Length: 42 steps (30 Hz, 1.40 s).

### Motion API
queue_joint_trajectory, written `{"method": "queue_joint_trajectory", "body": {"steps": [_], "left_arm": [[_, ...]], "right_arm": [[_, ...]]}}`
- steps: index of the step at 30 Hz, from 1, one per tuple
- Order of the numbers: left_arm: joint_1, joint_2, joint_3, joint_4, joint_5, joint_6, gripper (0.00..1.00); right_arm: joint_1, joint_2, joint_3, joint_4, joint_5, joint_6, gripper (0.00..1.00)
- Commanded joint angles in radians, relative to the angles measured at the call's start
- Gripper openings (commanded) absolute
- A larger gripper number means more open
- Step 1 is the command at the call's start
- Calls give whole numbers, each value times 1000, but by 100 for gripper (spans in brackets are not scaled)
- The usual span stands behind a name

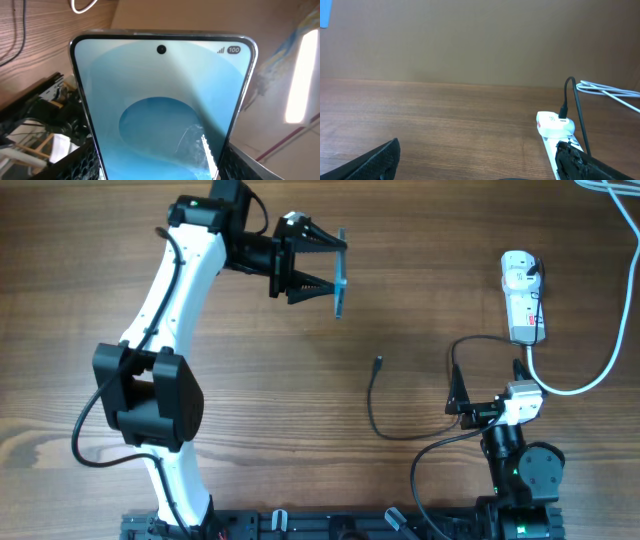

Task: Plug charger to phone and switch on socket
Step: 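Lift the phone with the left gripper and hold it upright, then swing the right gripper toward the phone held by the left gripper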

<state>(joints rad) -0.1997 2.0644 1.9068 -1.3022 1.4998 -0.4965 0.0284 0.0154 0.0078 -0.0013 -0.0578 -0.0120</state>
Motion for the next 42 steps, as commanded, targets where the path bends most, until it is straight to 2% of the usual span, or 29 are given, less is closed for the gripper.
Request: {"method": "queue_joint_trajectory", "body": {"steps": [1, 40, 42], "left_arm": [[36, -32, 25, 0, 77, -63, 68], [48, -32, 25, -1, 77, -89, 70], [48, -32, 25, -1, 77, -89, 70]], "right_arm": [[3, -5, -3, 4, 13, 12, 100], [3, -5, -3, 9, 13, 12, 100], [3, -5, -3, 8, -40, 67, 100]]}}
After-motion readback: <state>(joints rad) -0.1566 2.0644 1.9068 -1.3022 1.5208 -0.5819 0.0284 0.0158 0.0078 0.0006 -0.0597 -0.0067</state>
